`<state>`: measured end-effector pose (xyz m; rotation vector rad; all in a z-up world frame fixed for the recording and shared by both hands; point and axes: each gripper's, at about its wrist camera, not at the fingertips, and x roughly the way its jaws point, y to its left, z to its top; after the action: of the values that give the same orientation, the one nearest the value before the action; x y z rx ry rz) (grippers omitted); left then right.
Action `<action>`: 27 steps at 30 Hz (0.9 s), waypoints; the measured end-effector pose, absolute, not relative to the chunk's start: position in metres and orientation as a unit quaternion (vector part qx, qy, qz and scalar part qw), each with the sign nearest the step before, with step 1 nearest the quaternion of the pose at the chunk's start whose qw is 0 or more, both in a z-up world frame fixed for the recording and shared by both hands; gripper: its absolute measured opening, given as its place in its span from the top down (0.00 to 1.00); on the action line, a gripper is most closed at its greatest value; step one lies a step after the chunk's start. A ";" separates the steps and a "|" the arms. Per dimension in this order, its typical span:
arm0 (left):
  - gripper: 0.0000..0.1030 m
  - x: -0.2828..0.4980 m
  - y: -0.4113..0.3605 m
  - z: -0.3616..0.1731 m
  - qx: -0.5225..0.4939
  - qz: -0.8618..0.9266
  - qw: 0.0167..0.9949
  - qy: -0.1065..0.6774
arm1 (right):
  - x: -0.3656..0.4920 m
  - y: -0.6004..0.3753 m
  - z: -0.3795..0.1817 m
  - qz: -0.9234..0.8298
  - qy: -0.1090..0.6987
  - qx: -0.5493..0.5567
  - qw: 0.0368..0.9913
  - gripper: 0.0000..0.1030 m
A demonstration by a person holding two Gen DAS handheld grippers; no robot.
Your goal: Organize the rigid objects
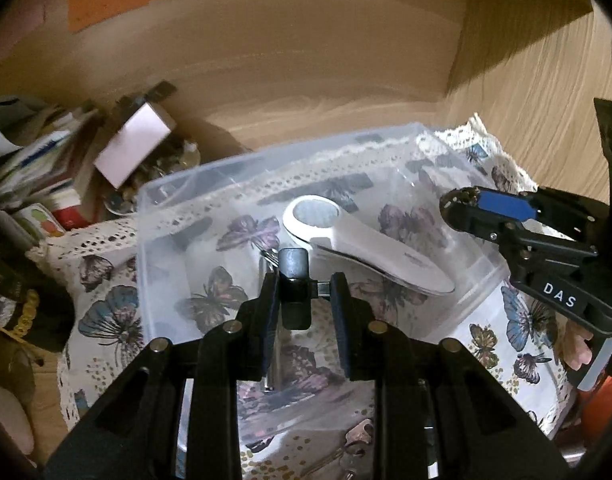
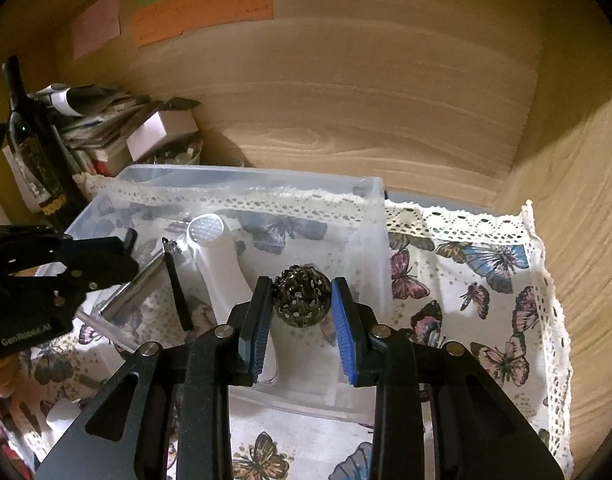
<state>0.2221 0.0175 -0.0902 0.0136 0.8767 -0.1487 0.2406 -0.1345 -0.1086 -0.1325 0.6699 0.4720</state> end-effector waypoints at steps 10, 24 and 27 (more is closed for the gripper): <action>0.73 0.215 0.008 -0.080 0.023 -0.072 0.907 0.415 | 0.235 -0.133 -0.103 0.239 0.324 -0.065 0.913 0.71; 0.41 0.162 0.006 -0.040 0.045 -0.065 0.936 0.344 | 0.194 -0.144 -0.072 0.255 0.277 -0.050 0.925 0.59; 0.38 0.149 0.005 -0.037 0.054 -0.065 0.938 0.335 | 0.183 -0.146 -0.068 0.261 0.270 -0.050 0.926 0.59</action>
<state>0.1489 0.0045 -0.0366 0.1107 0.6850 -0.1336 0.1833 -0.1455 -0.0684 -0.1034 0.5529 0.5345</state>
